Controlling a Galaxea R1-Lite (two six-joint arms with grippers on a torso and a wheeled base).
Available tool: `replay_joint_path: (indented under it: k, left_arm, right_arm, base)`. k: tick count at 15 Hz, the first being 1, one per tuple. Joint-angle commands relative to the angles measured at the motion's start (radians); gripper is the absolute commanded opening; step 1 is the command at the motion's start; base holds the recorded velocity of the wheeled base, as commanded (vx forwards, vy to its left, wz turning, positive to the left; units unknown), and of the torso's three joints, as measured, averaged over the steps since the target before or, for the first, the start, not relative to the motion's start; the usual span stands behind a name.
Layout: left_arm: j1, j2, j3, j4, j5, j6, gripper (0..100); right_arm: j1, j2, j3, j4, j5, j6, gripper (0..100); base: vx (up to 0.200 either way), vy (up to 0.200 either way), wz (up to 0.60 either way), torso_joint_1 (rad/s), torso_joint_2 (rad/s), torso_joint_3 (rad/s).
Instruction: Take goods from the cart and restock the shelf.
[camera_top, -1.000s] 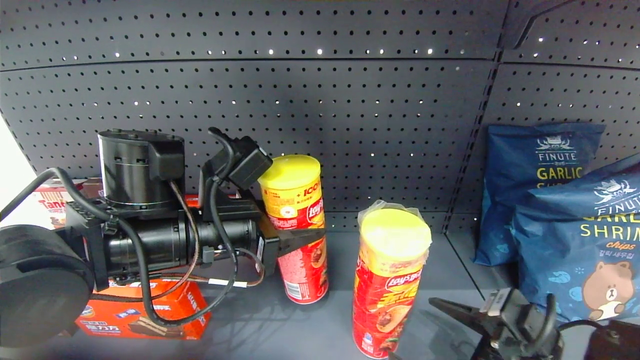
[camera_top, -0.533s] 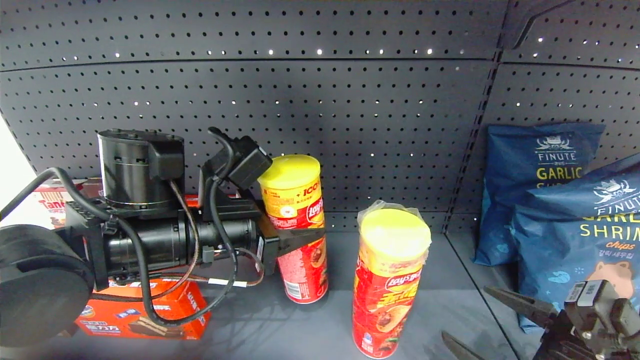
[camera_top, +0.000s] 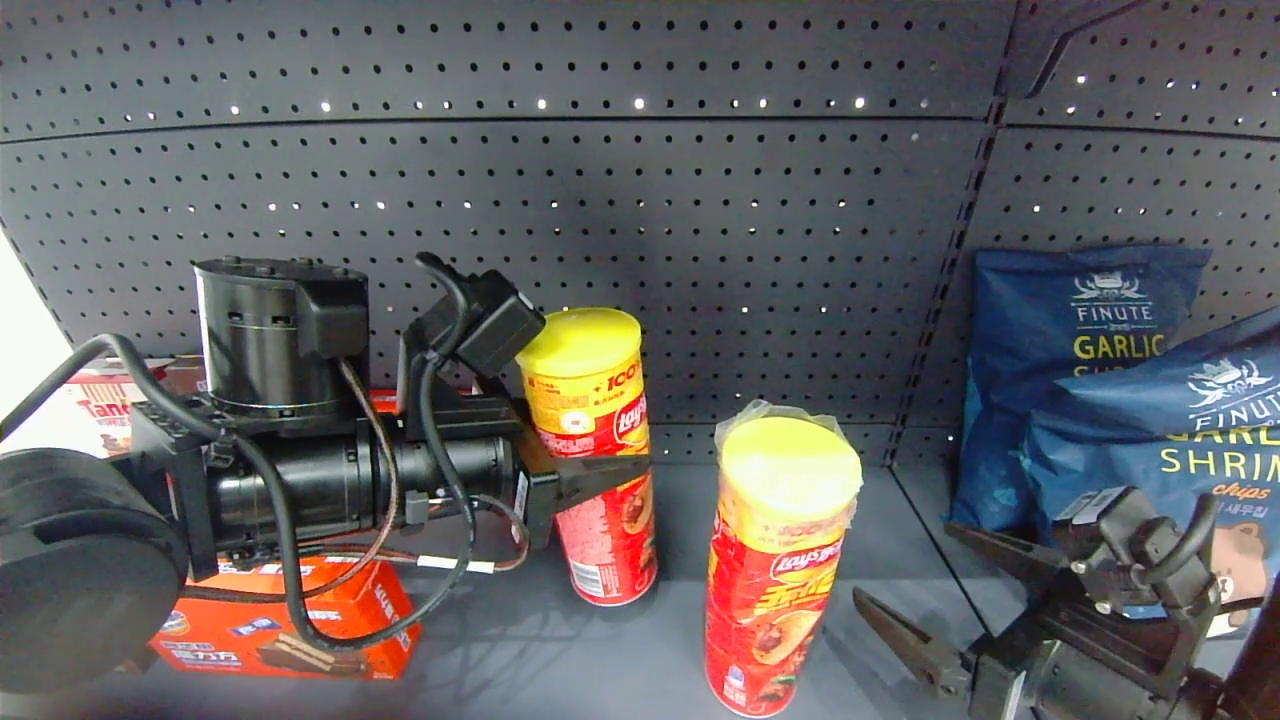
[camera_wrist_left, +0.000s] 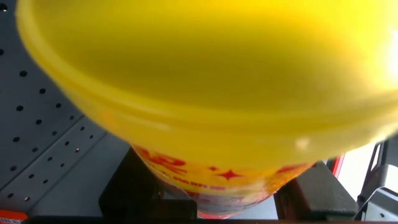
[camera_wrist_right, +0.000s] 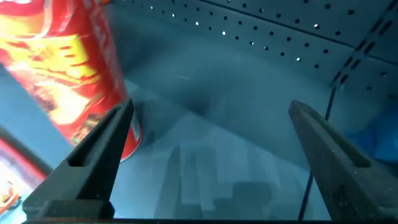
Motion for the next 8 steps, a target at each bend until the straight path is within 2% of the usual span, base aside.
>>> replay_joint_path:
  k: [1,8]
  left_arm:
    - [0.002,0.001,0.0,0.0,-0.001,0.0,0]
    - [0.008,0.003,0.0,-0.002,-0.004,0.0,0]
  right_arm:
    - [-0.003,0.069,-0.017,-0.002,-0.001,-0.002,100]
    - [-0.006,0.156,-0.05,-0.007,-0.001,-0.01,100]
  base:
    - [0.0,0.0,0.0,0.0,0.0,0.0]
    - [0.0,0.0,0.0,0.0,0.0,0.0]
